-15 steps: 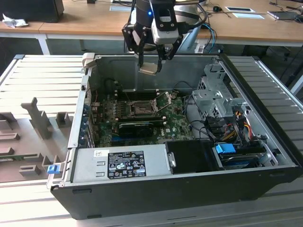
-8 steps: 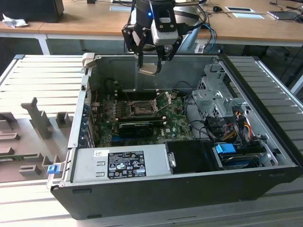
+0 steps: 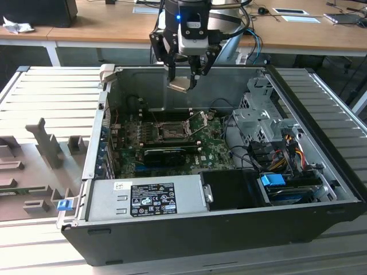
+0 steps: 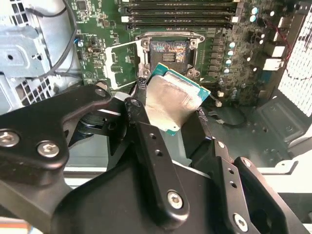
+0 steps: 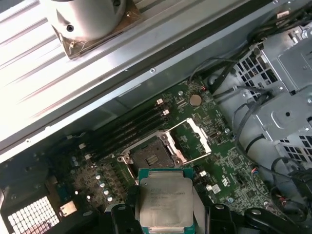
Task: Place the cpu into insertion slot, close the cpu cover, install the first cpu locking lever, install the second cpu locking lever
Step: 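Place the cpu into insertion slot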
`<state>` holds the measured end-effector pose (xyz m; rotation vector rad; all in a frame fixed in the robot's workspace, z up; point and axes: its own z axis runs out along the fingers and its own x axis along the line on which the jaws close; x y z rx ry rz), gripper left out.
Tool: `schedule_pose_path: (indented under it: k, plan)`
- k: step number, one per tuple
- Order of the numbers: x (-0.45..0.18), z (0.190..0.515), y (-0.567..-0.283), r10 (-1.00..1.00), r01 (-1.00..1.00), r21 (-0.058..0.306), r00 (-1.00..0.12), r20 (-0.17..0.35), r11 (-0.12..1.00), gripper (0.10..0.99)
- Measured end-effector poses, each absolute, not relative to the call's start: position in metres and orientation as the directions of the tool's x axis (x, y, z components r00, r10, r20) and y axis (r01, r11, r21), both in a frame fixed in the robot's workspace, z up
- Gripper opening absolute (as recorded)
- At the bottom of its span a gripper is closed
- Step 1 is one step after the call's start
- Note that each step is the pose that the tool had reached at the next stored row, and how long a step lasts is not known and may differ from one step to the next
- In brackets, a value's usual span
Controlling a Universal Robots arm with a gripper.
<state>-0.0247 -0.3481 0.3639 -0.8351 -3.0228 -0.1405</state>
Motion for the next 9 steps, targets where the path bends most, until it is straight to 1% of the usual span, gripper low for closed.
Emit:
schedule_pose_path:
  k: [9]
  plan:
    - [-0.0247,0.3633,-0.3481,0.620,0.619,0.086,-0.784,0.026,0.780,0.529]
